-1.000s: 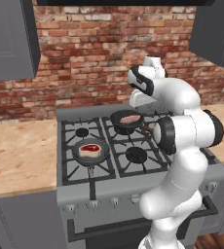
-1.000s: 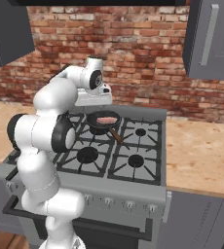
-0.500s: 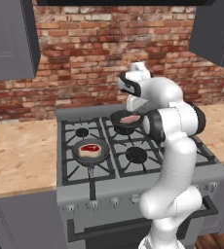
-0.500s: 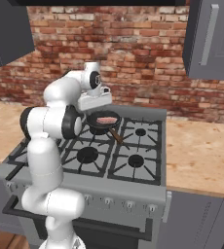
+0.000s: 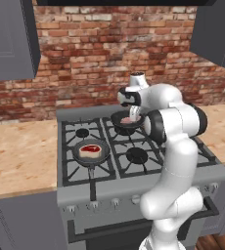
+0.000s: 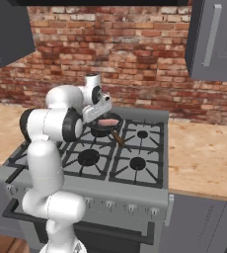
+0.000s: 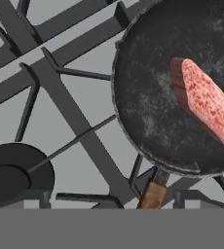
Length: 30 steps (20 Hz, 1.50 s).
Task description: Place one of the steaks on the plate and the other in the bowl. Then place the bowl in the fridge.
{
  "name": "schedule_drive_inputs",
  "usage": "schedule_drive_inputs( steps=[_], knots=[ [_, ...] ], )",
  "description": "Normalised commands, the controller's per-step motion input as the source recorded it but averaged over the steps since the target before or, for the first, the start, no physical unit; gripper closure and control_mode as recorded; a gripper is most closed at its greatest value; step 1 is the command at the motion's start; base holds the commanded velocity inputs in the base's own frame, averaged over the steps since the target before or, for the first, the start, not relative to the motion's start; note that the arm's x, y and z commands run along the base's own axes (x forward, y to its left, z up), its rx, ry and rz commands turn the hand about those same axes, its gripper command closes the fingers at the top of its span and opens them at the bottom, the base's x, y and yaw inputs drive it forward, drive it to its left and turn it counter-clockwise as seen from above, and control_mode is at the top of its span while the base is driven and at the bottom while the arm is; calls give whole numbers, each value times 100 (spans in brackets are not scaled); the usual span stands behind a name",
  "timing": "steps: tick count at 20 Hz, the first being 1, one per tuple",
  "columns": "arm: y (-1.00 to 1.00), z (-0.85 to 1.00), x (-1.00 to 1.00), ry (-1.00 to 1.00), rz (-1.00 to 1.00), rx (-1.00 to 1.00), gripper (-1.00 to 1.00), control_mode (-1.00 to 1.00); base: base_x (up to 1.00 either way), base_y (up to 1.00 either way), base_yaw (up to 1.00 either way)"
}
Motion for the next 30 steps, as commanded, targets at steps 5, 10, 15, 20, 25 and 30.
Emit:
schedule_drive_inputs(
  steps=[5, 10, 15, 20, 25, 30],
  knots=[
    [-6, -25, 58, 0, 10, 0, -100, -100, 0, 0, 0],
    [0, -4, 55, 0, 10, 0, -100, -100, 0, 0, 0],
    [0, -2, 45, 0, 11, 0, -100, -100, 0, 0, 0],
    [0, -29, 16, 2, 5, 0, -100, -100, 0, 0, 0],
    [0, -31, 33, 3, 5, 0, -100, -100, 0, 0, 0],
    [0, -11, 30, 0, 6, 0, -100, -100, 0, 0, 0]
  ],
)
